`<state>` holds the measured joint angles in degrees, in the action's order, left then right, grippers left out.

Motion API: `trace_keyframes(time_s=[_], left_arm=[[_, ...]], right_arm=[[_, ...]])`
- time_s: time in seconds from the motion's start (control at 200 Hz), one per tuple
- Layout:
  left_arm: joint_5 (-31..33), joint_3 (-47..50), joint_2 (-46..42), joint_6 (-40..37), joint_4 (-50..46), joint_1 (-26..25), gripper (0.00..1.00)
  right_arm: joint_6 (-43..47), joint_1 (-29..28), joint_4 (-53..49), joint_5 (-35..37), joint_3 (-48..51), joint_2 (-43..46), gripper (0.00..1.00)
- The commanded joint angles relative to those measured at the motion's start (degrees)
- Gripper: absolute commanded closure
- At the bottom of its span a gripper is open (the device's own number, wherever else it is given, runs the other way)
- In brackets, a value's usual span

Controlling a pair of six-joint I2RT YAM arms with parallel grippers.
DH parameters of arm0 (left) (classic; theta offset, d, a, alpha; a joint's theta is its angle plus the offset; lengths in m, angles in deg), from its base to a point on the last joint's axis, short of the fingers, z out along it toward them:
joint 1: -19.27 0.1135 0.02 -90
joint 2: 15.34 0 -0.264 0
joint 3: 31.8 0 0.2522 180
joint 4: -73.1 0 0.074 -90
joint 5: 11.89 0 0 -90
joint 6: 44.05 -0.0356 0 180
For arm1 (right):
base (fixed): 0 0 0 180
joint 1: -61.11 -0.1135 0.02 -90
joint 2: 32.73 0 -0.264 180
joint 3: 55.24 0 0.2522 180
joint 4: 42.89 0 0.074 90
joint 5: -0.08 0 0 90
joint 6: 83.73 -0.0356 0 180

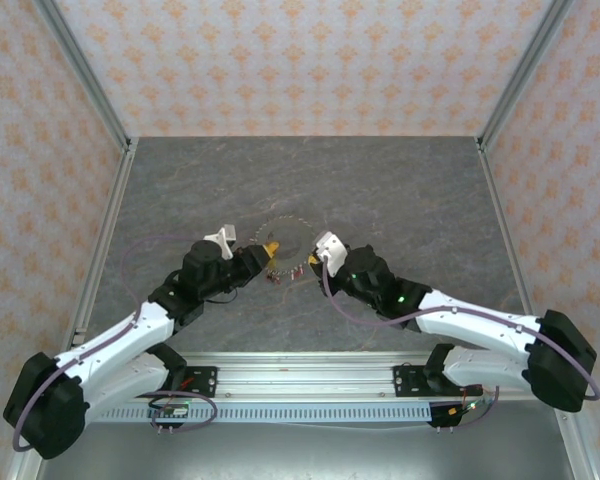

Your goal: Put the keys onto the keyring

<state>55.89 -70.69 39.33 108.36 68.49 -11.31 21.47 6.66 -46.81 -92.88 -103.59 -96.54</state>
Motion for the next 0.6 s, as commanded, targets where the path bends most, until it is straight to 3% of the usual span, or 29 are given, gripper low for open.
trace_keyframes(time_s=[0.0, 0.18, 0.265, 0.596], left_arm=[[-3.1, -3.2, 3.1, -2.9, -3.8, -0.1, 0.68], [-4.4, -5.3, 6.9, -4.2, -5.3, -0.1, 0.57], [-4.7, -6.4, 7.7, -5.8, -6.8, 0.0, 0.57], [-5.8, -8.5, 8.1, -12.4, -13.0, -0.1, 0.39]], right_arm=[[0.4, 0.7, 0.4, -3.8, -3.8, -0.5, 1.00], [0.8, 4.0, -2.5, -8.4, -2.9, 0.3, 1.00], [0.6, 5.5, -4.0, -10.8, -2.0, 1.2, 1.00], [3.2, 8.5, -7.2, -14.3, -0.7, 1.7, 1.00]])
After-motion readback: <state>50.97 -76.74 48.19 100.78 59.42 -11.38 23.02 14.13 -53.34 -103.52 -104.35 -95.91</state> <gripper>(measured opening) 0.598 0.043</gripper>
